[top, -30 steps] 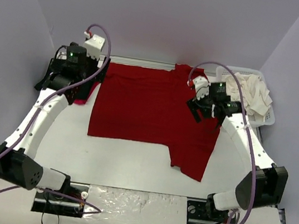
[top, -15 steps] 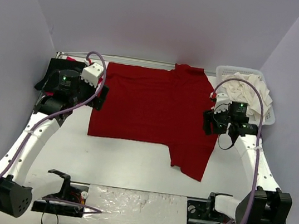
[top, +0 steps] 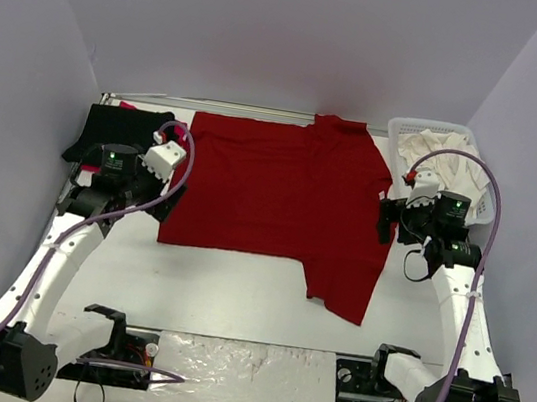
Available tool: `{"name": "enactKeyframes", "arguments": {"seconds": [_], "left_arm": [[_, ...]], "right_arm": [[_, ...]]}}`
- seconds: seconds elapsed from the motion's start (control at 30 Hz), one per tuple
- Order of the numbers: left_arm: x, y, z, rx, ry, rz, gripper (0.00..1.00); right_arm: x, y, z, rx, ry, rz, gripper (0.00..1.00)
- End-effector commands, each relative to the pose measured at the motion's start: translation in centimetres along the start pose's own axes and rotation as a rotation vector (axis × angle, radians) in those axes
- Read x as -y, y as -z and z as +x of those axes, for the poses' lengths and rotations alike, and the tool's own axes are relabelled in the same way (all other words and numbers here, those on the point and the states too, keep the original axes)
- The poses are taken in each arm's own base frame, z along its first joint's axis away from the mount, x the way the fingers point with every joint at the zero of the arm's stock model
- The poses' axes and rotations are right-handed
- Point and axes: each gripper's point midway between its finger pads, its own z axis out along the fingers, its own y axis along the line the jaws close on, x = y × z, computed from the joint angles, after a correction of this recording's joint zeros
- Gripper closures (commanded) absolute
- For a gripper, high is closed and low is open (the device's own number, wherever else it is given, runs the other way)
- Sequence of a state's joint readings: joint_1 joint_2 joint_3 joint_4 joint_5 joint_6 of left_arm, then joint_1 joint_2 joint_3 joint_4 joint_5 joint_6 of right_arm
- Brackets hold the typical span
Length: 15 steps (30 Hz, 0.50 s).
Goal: Fold and stack the t-shirts
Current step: Flatten out the tshirt
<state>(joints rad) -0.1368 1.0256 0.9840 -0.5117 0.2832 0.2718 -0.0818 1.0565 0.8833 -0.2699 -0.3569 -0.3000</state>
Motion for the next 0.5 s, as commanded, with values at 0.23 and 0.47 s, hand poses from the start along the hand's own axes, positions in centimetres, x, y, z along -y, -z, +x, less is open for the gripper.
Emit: {"name": "enactKeyframes", "arguments": {"seconds": [0.23, 0.47], "left_arm": [[4.0, -0.3, 9.6, -0.261, -0.373, 0.182, 0.02], [4.0, -1.9, 13.5, -0.315, -0.525, 0.109, 0.00]], "right_arm": [[1.9, 0.1, 0.7, -0.007, -0.028, 0.050, 0.13], [2.2, -0.3, 0.9, -0.022, -0.037, 0.056, 0.13]]}}
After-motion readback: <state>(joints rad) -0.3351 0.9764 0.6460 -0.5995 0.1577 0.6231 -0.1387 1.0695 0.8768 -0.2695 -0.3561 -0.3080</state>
